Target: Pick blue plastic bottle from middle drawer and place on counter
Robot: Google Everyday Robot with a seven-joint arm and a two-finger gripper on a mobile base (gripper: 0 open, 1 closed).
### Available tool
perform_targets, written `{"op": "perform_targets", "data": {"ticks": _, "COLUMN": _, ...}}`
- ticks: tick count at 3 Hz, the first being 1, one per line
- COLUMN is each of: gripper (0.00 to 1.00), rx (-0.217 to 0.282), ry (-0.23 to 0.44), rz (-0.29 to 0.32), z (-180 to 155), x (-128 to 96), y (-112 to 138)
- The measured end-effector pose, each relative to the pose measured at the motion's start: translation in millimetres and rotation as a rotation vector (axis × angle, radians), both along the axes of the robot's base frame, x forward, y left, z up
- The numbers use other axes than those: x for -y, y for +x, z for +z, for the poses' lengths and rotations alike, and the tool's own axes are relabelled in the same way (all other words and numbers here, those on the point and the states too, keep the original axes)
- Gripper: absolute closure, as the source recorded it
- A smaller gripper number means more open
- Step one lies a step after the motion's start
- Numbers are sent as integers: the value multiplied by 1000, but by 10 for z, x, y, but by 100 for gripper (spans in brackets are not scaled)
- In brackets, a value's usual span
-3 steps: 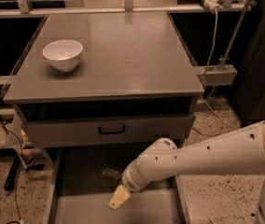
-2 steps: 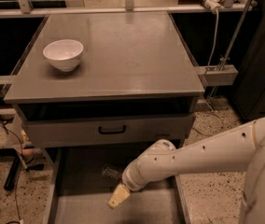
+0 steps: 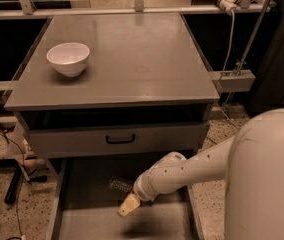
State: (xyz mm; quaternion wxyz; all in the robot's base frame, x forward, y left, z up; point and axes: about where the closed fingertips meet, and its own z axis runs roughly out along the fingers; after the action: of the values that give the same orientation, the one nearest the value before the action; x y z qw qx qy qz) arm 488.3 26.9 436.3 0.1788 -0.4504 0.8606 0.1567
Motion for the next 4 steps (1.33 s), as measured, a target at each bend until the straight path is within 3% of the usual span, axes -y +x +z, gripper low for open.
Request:
{"op": "perform_targets", "data": {"ticks": 3, "gripper": 0, "rx": -61, "ry": -2, "rz": -28, "z": -663, "x": -69, "y": 134}}
{"op": "perform_targets", "data": {"ticks": 4, "gripper": 19, "rx": -63, "ry": -1, "rz": -29, "z": -670, "x": -71, "y": 133}}
